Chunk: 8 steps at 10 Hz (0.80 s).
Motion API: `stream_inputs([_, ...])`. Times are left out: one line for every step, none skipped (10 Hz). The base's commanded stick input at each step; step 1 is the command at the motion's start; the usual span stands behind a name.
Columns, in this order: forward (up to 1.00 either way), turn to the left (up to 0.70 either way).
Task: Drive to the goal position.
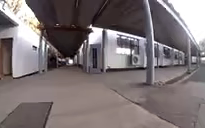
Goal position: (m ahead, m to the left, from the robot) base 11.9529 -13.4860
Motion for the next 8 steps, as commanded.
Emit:
stream_inputs([0.7, 0.0])
stream_inputs([0.7, 0.0])
stream_inputs([0.7, 0.0])
stream_inputs([0.7, 0.0])
stream_inputs([0.7, 0.0])
stream_inputs([0.7, 0.0])
stream_inputs([0.7, 0.0])
stream_inputs([0.7, 0.0])
